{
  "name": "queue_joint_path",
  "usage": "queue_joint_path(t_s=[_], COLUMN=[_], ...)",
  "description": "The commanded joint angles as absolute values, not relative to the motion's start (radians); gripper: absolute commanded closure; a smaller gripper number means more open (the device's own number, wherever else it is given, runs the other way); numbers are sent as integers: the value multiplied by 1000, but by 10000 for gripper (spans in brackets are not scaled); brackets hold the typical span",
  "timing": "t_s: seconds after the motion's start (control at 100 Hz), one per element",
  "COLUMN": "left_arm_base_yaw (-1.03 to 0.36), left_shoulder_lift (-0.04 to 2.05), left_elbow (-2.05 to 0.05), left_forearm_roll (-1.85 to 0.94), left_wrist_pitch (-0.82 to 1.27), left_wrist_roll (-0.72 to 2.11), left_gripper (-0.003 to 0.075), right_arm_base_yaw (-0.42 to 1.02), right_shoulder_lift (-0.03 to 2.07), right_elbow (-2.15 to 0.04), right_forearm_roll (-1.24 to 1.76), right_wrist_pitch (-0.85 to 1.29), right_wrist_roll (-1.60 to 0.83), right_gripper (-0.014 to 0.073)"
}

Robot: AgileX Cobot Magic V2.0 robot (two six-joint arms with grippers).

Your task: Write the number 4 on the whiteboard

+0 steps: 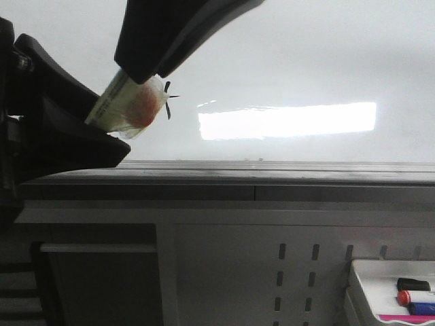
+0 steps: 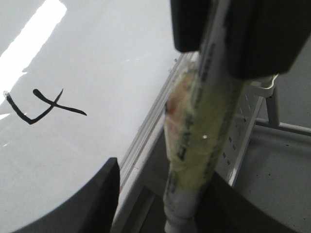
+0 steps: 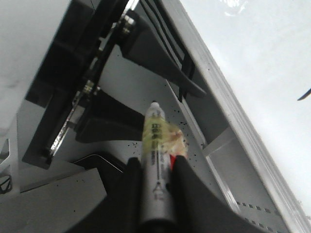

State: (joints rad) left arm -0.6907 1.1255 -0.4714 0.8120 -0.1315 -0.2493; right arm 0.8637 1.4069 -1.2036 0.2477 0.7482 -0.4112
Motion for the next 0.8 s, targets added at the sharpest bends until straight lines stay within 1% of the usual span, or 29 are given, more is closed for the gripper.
queue_joint_path(t_s=[0.0,0.04,0.06,0.08,0.11,0.16,0.18,0.2,0.22,0.4,0.43,0.46,0.47,0.52,0.55,0.56,0.57,0.59,0.62,0.64,0.67,0.71,0.79], left_arm_base_yaw=[-694,-694,-694,-694,-694,-694,-694,-694,-694,-694,-694,-694,-694,-694,-694,-694,-694,-694,-694,-694,-694,-687,-653], left_shoulder_lift=[1112,1112,1112,1112,1112,1112,1112,1112,1112,1112,1112,1112,1112,1112,1112,1112,1112,1112,1112,1112,1112,1112,1112], left_elbow=[-497,-497,-497,-497,-497,-497,-497,-497,-497,-497,-497,-497,-497,-497,-497,-497,-497,-497,-497,-497,-502,-514,-545], left_forearm_roll=[800,800,800,800,800,800,800,800,800,800,800,800,798,782,761,746,728,709,664,630,584,516,368], left_wrist_pitch=[-194,-194,-194,-194,-194,-194,-194,-194,-194,-194,-194,-194,-194,-194,-194,-194,-194,-194,-192,-187,-179,-168,-151], left_wrist_roll=[-259,-259,-259,-259,-259,-259,-259,-259,-259,-259,-259,-259,-259,-259,-259,-259,-259,-259,-259,-259,-259,-259,-259], left_gripper=[408,419,437,475,510,620,650,706,733,741,741,741,741,741,741,741,741,741,741,741,741,741,741], right_arm_base_yaw=[867,867,867,867,867,867,867,867,867,867,867,867,867,867,865,865,864,861,859,857,852,845,835], right_shoulder_lift=[1369,1369,1369,1369,1369,1369,1369,1369,1369,1369,1369,1369,1369,1369,1369,1369,1369,1369,1369,1367,1364,1359,1344], right_elbow=[-1238,-1238,-1238,-1238,-1238,-1238,-1238,-1238,-1238,-1238,-1238,-1238,-1238,-1238,-1238,-1238,-1238,-1238,-1238,-1238,-1238,-1238,-1238], right_forearm_roll=[268,268,268,268,268,268,268,268,268,268,268,268,268,268,266,266,263,260,250,246,241,239,239], right_wrist_pitch=[712,712,712,712,712,712,712,712,712,709,709,709,709,704,698,695,692,687,675,672,667,662,666], right_wrist_roll=[-423,-423,-423,-423,-423,-423,-423,-423,-423,-423,-423,-423,-423,-423,-423,-423,-423,-423,-423,-423,-423,-423,-423], right_gripper=[658,658,658,658,658,658,658,658,658,657,647,608,608,507,406,384,340,295,193,141,88,48,57])
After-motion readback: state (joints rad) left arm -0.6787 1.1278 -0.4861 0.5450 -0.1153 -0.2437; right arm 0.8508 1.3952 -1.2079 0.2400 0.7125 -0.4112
